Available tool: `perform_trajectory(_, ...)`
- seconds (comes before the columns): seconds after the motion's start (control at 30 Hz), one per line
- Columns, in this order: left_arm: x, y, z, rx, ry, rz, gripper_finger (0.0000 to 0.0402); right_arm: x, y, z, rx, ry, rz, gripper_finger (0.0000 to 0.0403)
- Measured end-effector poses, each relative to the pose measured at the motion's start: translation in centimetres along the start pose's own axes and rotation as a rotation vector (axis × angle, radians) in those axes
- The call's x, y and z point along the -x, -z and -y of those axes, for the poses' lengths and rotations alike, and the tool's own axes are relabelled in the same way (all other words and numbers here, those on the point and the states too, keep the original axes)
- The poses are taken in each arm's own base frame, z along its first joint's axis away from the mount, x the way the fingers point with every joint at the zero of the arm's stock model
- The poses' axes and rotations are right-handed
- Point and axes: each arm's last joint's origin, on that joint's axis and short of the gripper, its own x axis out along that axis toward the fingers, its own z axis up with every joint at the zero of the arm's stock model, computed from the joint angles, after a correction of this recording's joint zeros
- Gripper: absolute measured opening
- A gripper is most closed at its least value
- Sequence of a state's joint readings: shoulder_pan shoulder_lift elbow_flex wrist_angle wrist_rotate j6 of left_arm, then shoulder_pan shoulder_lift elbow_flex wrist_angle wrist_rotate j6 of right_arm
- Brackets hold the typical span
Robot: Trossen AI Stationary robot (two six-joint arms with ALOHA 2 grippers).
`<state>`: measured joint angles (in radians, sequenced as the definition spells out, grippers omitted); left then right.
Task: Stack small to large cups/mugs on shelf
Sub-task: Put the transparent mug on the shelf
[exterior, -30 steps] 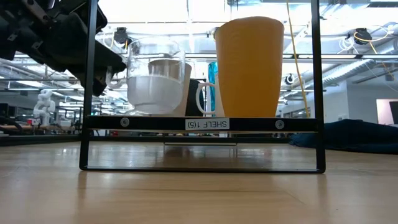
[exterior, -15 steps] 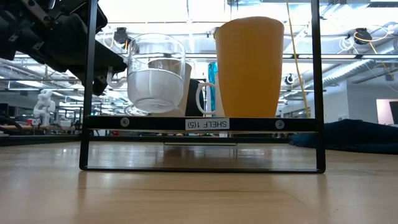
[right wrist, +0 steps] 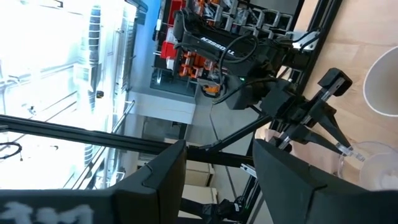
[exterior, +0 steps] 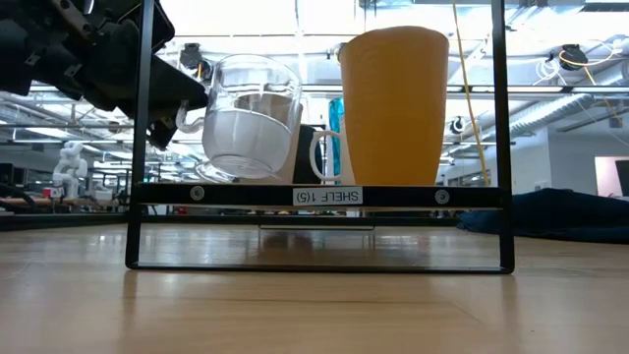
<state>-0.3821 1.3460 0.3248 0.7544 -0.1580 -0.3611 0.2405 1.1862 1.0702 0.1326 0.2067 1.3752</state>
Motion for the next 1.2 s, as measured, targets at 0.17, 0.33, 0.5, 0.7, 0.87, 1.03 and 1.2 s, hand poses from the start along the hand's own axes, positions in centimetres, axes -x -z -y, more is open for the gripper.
perform_trajectory(0.17, -0.21, 0.39, -0.07, 0.002, 0.016, -0.028, 0.0047, 0.0, -0.01, -0.07, 0.001, -0.007, 0.002, 0.0176)
perform_trajectory(0.33, -0.43, 0.7, -0.17, 0.001, 0.011, -0.039, 0.0047, 0.0, -0.03, -0.15, 0.003, -0.015, 0.003, 0.0176)
perform_trajectory(0.5, -0.44, 0.71, -0.17, -0.014, 0.012, -0.04, 0.0047, 0.0, -0.03, -0.16, 0.004, -0.016, 0.004, 0.0176)
perform_trajectory(0.7, -0.45, 0.47, -0.08, -0.002, 0.021, -0.016, 0.0049, 0.0, -0.03, -0.16, 0.007, -0.016, 0.004, 0.0176)
perform_trajectory(0.87, -0.45, 0.43, -0.1, 0.007, 0.01, -0.008, 0.009, 0.0, -0.03, -0.17, 0.007, -0.017, 0.003, 0.0176)
perform_trajectory(1.03, -0.45, 0.4, -0.19, 0.03, -0.02, 0.003, 0.0147, 0.0, -0.03, -0.17, 0.007, -0.017, 0.003, 0.0176)
perform_trajectory(1.2, -0.45, 0.24, -0.13, 0.055, -0.015, 0.02, 0.0186, 0.0, -0.03, -0.16, 0.015, -0.015, 0.003, 0.0176)
